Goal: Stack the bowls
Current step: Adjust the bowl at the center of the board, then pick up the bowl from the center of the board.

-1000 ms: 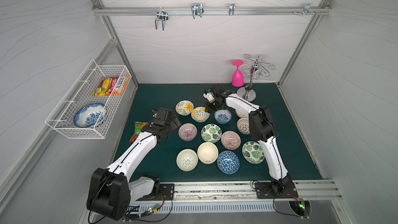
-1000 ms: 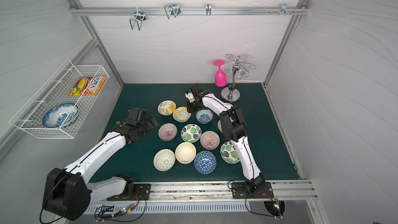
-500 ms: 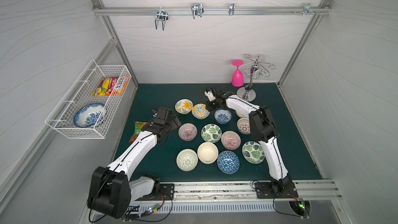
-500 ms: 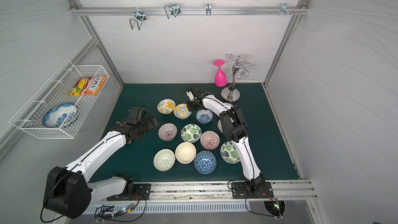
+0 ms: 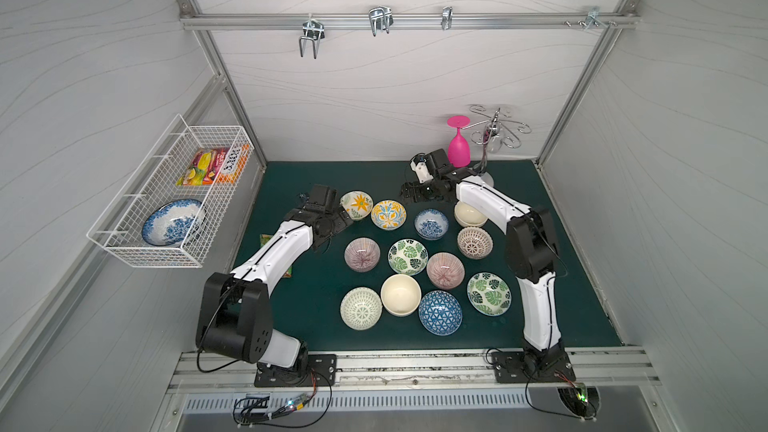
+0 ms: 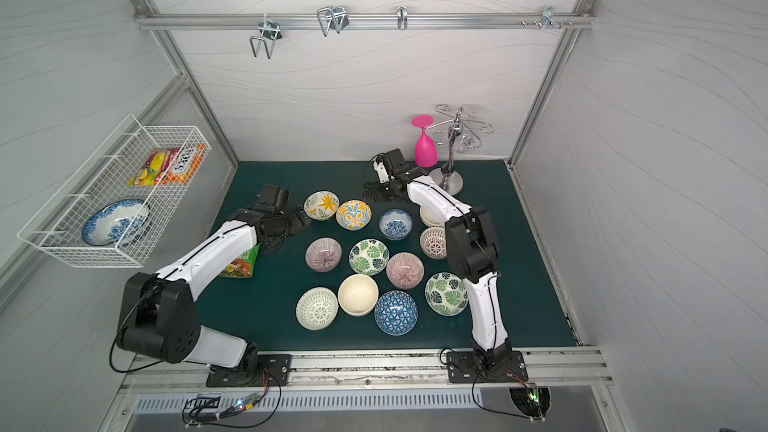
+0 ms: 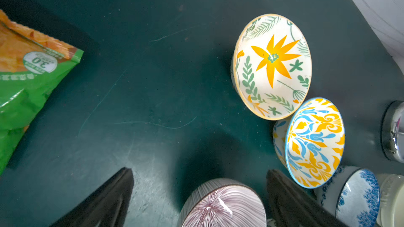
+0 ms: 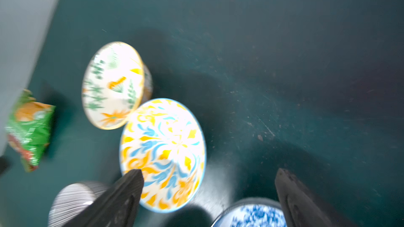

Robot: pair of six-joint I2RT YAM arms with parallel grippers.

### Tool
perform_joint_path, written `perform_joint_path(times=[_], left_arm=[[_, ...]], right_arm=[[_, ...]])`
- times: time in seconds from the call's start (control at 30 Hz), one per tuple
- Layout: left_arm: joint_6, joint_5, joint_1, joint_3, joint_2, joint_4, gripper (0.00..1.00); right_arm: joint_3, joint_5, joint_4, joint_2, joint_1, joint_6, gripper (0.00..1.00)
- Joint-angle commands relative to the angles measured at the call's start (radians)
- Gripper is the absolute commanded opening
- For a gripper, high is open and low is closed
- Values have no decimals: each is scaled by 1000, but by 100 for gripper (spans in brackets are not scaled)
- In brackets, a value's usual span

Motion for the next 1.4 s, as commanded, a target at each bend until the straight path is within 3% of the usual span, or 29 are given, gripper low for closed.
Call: perform_joint_path(times=[0.0,0.3,0.4,0.6,0.73,0.83,0.93,1.03,1.17,1.37], left_arm=[[19,-37,11,91,61,-25,98],[-15,37,56,154,206,11,89],[-5,56,59,182,248,-5,86],[3,73,59,201,274,5,80],[4,85,59,129,210,94,80],[4,92,60,79,171,151,82],[21,128,64,126,219,132,81],[27,134,66,157,251,141,80],[25,142,69,195,304,145,78],[28,146,68,235,348,119,72]], right_arm=[[-36,10,41,-76,-2,16,99],[-405,-7,321,-357,-172,247,99],[-444,-5,334,-399,-195,255,99],[-479,129,304,-460,-146,167,99],[-486,206,291,-482,-95,114,99],[-500,253,315,-485,-81,120,99],[-590,414,424,-513,-82,202,99],[-601,338,402,-512,-141,252,99],[-564,168,350,-472,-175,198,99],[-612,294,390,-545,-115,146,99]])
